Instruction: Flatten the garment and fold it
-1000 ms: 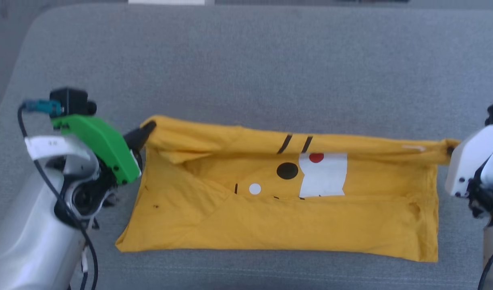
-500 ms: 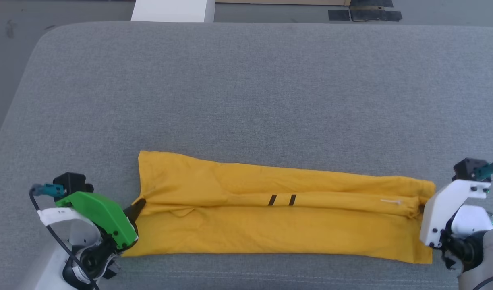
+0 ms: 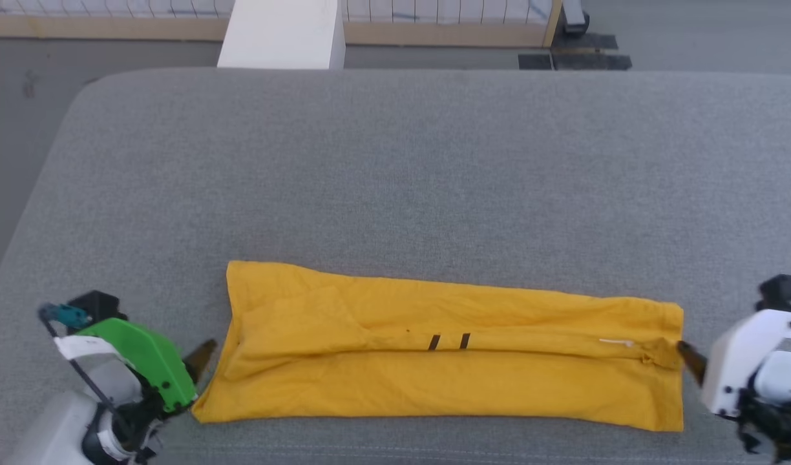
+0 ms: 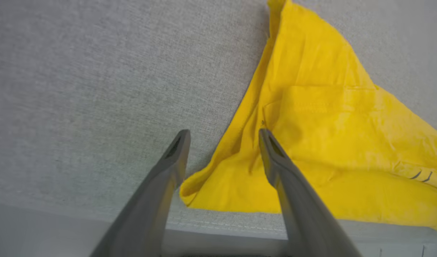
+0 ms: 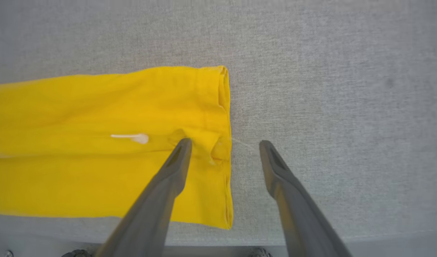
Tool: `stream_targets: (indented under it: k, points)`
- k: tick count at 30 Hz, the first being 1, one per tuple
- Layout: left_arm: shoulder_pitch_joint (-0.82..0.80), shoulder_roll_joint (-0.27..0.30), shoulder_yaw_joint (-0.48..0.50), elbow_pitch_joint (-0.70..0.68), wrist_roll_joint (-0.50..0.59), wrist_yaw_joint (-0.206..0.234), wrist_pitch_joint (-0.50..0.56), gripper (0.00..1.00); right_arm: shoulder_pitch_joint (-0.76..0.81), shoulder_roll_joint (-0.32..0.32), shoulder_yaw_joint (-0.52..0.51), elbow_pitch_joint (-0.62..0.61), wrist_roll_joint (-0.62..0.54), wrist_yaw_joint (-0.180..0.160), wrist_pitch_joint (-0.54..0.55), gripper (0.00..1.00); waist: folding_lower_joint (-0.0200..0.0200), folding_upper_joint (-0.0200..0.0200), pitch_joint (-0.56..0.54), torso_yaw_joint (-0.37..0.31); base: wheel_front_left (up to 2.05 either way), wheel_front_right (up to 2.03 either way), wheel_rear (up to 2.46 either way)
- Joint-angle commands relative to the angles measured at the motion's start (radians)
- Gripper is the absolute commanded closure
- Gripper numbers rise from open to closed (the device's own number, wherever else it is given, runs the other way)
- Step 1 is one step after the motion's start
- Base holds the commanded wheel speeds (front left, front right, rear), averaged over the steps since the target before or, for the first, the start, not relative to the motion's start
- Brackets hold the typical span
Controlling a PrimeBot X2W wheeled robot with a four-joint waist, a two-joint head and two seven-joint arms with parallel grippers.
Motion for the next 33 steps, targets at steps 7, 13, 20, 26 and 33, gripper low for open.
stream_targets:
  k: [7,13,20,26,33]
  points:
    - [-0.026,0.06,0.08,-0.118,0.078,0.036,-0.158,0.0,0.02,-0.097,-0.047,-0.152,0.107,-0.001,0.122,0.0,0.0001,0.0,-0.031,-0.001,0.0,0.0,0.0]
    - [-0.051,0.058,0.089,-0.16,0.279,-0.039,-0.541,0.0,0.003,-0.15,-0.005,-0.124,0.152,-0.001,0.131,0.0,0.0001,0.0,0.027,0.021,0.0,0.0,0.0]
    - [-0.057,-0.016,0.143,-0.159,0.479,-0.088,-0.693,0.0,-0.01,-0.156,0.055,-0.039,0.191,-0.001,0.076,0.0,0.0001,0.0,0.084,0.042,0.0,0.0,0.0]
    - [-0.006,-0.124,0.251,-0.234,0.59,-0.184,-0.694,0.0,-0.008,-0.143,0.102,0.034,0.213,-0.001,0.037,0.0,0.0001,0.0,0.102,0.051,0.0,0.0,0.0]
    - [0.025,-0.223,0.326,-0.235,0.637,-0.262,-0.694,0.0,-0.02,-0.124,0.193,0.095,0.243,-0.001,0.0,0.0,0.0001,0.0,0.105,0.051,0.0,0.0,0.0]
